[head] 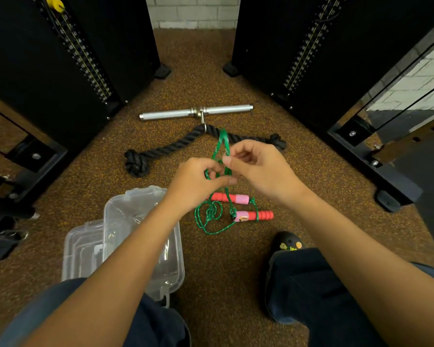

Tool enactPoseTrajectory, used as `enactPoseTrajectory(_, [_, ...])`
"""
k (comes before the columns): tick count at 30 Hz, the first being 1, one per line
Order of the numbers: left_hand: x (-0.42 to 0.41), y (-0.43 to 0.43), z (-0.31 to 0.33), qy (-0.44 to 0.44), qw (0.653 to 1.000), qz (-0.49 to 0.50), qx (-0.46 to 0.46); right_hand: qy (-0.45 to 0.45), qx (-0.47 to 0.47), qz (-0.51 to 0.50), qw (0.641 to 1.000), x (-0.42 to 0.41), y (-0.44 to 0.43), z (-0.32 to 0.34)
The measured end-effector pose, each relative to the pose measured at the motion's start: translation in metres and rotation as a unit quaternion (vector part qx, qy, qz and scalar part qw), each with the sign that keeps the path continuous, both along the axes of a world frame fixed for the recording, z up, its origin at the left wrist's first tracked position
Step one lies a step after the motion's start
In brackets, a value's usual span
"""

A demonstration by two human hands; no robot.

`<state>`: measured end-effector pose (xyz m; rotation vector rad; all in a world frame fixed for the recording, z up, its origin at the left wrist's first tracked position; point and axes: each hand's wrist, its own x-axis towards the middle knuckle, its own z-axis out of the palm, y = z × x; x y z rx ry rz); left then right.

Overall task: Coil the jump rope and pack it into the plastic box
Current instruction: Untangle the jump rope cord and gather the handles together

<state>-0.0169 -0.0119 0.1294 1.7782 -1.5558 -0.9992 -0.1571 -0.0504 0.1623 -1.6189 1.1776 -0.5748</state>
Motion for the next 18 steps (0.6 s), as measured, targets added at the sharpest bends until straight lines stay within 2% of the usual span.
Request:
enactPoseTrajectory(2, [0.000,0.001,-0.005,-0.036,0.998,-0.033,0.035,-0.078,0.056,-0.004,0.995,-0.002,-0.004,0.012])
enactPoseTrajectory(3, [-0.001,0.002,-0.007,-0.052,0.996,-0.053,0.050,-0.154,0.104,-0.008,0.982,-0.004,-0.007,0.019])
enactPoseTrajectory(4, [-0.003,0.003,-0.009,-0.067,0.993,-0.070,0.063,-0.244,0.157,-0.021,0.957,-0.006,-0.011,0.025])
enactPoseTrajectory(6, [-0.004,0.004,-0.012,-0.087,0.990,-0.088,0.073,-0.399,0.232,-0.085,0.883,-0.013,-0.018,0.036])
enactPoseTrajectory(7, [-0.003,0.005,-0.013,-0.092,0.989,-0.090,0.072,-0.448,0.250,-0.121,0.850,-0.016,-0.020,0.039])
enactPoseTrajectory(8, [-0.003,0.005,-0.013,-0.090,0.990,-0.088,0.070,-0.469,0.258,-0.146,0.832,-0.018,-0.022,0.038])
enactPoseTrajectory(9, [-0.003,0.004,-0.013,-0.083,0.991,-0.083,0.069,-0.459,0.256,-0.151,0.837,-0.018,-0.023,0.037])
enactPoseTrajectory(10, [-0.003,0.004,-0.013,-0.080,0.992,-0.076,0.066,-0.413,0.247,-0.137,0.866,-0.017,-0.022,0.033])
enactPoseTrajectory(12, [-0.005,0.002,-0.012,-0.078,0.994,-0.056,0.058,-0.225,0.196,-0.060,0.953,-0.014,-0.017,0.023])
enactPoseTrajectory(13, [-0.004,0.001,-0.011,-0.069,0.995,-0.043,0.053,-0.115,0.153,-0.009,0.981,-0.012,-0.013,0.017])
enactPoseTrajectory(15, [-0.003,0.000,-0.010,-0.049,0.997,-0.027,0.043,0.036,0.068,0.072,0.994,-0.008,-0.008,0.007])
enactPoseTrajectory(18, [-0.004,0.001,-0.005,-0.038,0.997,-0.045,0.040,0.119,0.026,0.094,0.988,-0.006,-0.002,-0.005])
